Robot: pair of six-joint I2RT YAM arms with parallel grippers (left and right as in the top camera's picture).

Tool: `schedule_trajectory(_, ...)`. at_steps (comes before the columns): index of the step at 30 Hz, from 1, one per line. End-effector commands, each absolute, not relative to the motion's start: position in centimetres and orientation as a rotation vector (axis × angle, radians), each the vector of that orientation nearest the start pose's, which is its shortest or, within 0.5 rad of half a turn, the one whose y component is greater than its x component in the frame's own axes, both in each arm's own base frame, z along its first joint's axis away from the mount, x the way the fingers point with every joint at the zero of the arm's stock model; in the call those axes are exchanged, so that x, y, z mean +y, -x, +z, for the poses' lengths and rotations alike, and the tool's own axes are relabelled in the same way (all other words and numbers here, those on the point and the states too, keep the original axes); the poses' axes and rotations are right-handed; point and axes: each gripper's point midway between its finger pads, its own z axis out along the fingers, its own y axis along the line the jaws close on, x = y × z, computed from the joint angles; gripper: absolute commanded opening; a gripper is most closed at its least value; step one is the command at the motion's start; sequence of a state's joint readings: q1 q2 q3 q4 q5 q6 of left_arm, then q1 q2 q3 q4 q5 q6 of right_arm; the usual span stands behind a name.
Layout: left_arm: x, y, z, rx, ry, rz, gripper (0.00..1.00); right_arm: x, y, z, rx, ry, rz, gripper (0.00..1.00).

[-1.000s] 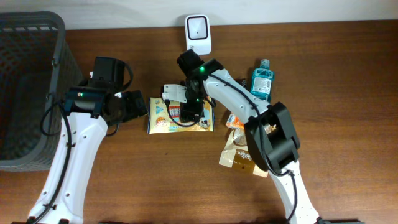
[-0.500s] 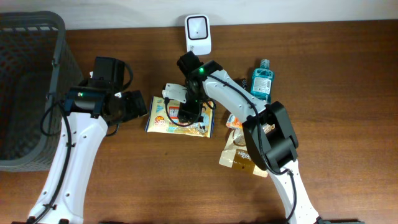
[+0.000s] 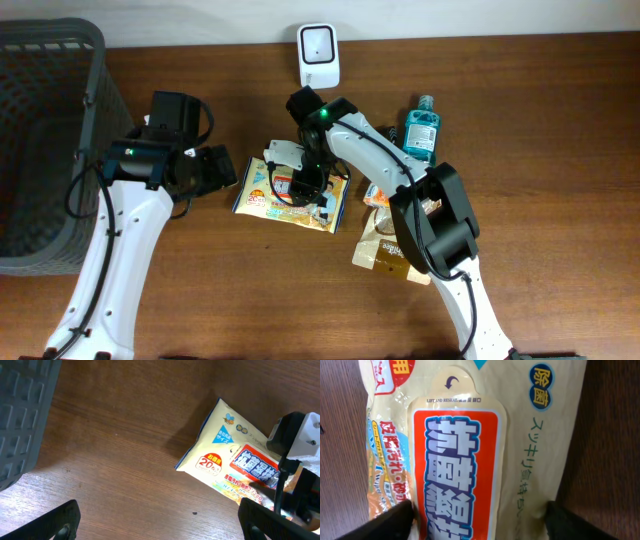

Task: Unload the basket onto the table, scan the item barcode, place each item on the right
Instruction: 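Grasp the snack bag's top edge with the right gripper, then lift the snack bag and swing it toward the white scanner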

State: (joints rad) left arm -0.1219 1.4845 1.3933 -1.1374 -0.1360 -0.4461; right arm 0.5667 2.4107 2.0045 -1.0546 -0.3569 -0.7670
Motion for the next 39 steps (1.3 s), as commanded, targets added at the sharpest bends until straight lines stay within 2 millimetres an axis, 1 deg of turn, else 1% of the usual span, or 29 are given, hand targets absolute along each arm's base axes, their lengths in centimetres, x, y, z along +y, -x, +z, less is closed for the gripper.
schedule_trajectory(1,-1.4,-33.0,19.1,2.705,0.5,0.05,0.99,30.9,-37.4,-1.3,2.443,1.815,0.471,0.63)
schedule_trajectory(2,-1.4,-33.0,19.1,2.705,0.5,0.05,0.99,30.7,-37.7,-1.4,2.465,1.789,0.439,0.54)
schedule_trajectory(4,-1.4,-33.0,19.1,2.705,0.5,0.05,0.99,30.5,-38.3,-1.6,2.506,1.729,0.391,0.4)
schedule_trajectory(6,-1.4,-33.0,19.1,2.705,0.5,0.05,0.99,30.7,-38.7,-1.5,2.548,1.645,0.389,0.25)
schedule_trajectory(8,-1.4,-33.0,19.1,2.705,0.5,0.05,0.99,30.9,-39.2,-1.4,2.596,1.541,0.392,0.15)
schedule_trajectory(10,-1.4,-33.0,19.1,2.705,0.5,0.05,0.99,31.1,-40.1,-0.9,2.658,1.393,0.402,0.06)
schedule_trajectory(11,-1.4,-33.0,19.1,2.705,0.5,0.05,0.99,31.0,-40.6,-0.5,2.686,1.322,0.407,0.04)
schedule_trajectory(12,-1.4,-33.0,19.1,2.705,0.5,0.05,0.99,30.8,-41.1,0.0,2.71,1.261,0.41,0.04)
schedule_trajectory(14,-1.4,-33.0,19.1,2.705,0.5,0.05,0.99,29.8,-42.7,1.8,2.775,1.076,0.421,0.04)
schedule_trajectory(15,-1.4,-33.0,19.1,2.705,0.5,0.05,0.99,29.0,-43.6,2.9,2.805,0.979,0.433,0.04)
schedule_trajectory(16,-1.4,-33.0,19.1,2.705,0.5,0.05,0.99,28.1,-44.5,4.6,2.828,0.872,0.487,0.04)
schedule_trajectory(18,-1.4,-33.0,19.1,2.705,0.5,0.05,0.99,27.4,-45.3,7.3,2.819,0.796,0.657,0.04)
schedule_trajectory(21,-1.4,-33.0,19.1,2.705,0.5,0.05,0.99,26.5,-45.9,12.1,2.743,0.687,1.02,0.04)
schedule_trajectory(22,-1.4,-33.0,19.1,2.705,0.5,0.05,0.99,25.9,-46.2,14.1,2.691,0.635,1.18,0.04)
schedule_trajectory(23,-1.4,-33.0,19.1,2.705,0.5,0.05,0.99,25.3,-46.4,15.1,2.661,0.589,1.274,0.04)
schedule_trajectory(24,-1.4,-33.0,19.1,2.705,0.5,0.05,0.99,24.5,-46.8,16.2,2.643,0.494,1.384,0.04)
schedule_trajectory(28,-1.4,-33.0,19.1,2.705,0.5,0.05,0.99,21.2,-47.7,19.0,2.638,0.064,1.72,0.04)
schedule_trajectory(29,-1.4,-33.0,19.1,2.705,0.5,0.05,0.99,20.6,-47.8,19.9,2.599,0.029,1.796,0.04)
schedule_trajectory(31,-1.4,-33.0,19.1,2.705,0.5,0.05,0.99,20.1,-47.8,21.7,2.503,0.013,1.94,0.04)
schedule_trajectory(35,-1.4,-33.0,19.1,2.705,0.5,0.05,0.99,20.4,-47.2,25.6,2.284,0.051,2.242,0.04)
schedule_trajectory(39,-1.4,-33.0,19.1,2.705,0.5,0.05,0.99,21.2,-46.8,25.7,2.299,0.059,2.255,0.04)
